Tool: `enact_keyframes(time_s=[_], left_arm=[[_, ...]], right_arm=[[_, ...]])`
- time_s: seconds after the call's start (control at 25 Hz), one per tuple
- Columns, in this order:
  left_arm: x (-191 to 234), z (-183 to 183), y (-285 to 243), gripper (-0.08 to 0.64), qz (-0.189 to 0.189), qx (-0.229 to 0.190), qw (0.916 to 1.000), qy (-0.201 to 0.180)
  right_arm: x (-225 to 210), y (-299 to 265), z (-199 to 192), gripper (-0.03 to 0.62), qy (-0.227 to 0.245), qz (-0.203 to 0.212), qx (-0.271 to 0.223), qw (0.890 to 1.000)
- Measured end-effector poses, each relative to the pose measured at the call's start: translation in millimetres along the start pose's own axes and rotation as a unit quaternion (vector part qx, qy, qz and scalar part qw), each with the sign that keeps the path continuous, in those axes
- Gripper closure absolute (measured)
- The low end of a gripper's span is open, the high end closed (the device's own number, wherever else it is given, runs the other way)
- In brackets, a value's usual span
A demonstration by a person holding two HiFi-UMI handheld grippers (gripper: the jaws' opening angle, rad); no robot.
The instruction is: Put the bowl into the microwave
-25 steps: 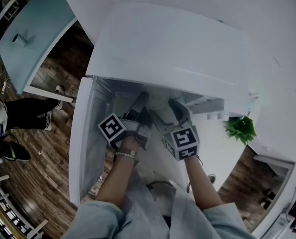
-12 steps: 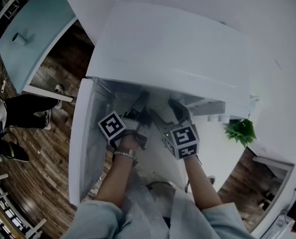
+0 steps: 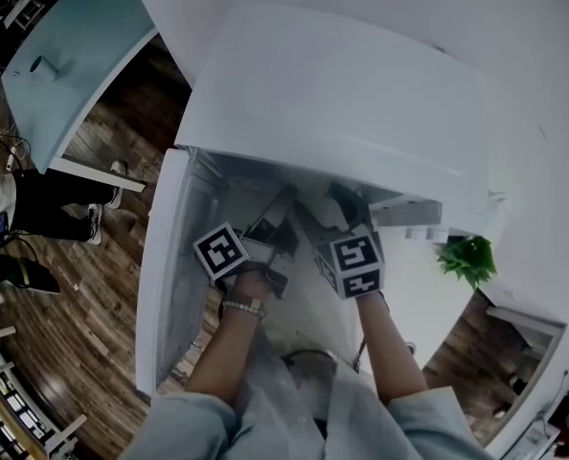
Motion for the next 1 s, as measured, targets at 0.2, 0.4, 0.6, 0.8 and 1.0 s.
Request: enact_keyframes(time_s=[0.2,0.4,0.6,0.8,1.0], left_arm=[[0.8,-4.4,8.8,0.344,0.005,0.002,1.0000,0.000],[5.0,-10.3,19.8,0.344,0.020,0.019,0.9994,-0.023],[5.2,-17.2,28.1,0.344,0.022,0.027,0.9992,-0.019],[6.5,-25.6,38.5,0.344,0.029,0.035,0.9988,-0.019],[0.6,-27.3,46.7,0.367,0.023,0.037,0.9980,-0.045]], right_arm=[[-5.5,-8.9,2.4,0.302,0.004,-0.006,0.007,1.000],[-11.8,-18.6,3.7,0.302,0.008,-0.008,0.019,1.000],[-15.1,-28.7,6.1,0.302,0.004,-0.008,0.022,1.000],[-19.1,-35.0,9.2,0.301,0.008,-0.009,0.020,1.000],[-18.1,-31.2,10.7,0.301,0.002,-0.013,0.010,1.000]])
Point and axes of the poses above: the fingertips, and each gripper's own axes: y backward along the fingers, x to its left, z out of its top, the point moved 4 cm from there along y, backward along the fingers, and after that the axes turned 6 degrees about -x, right-handed, at the moved point
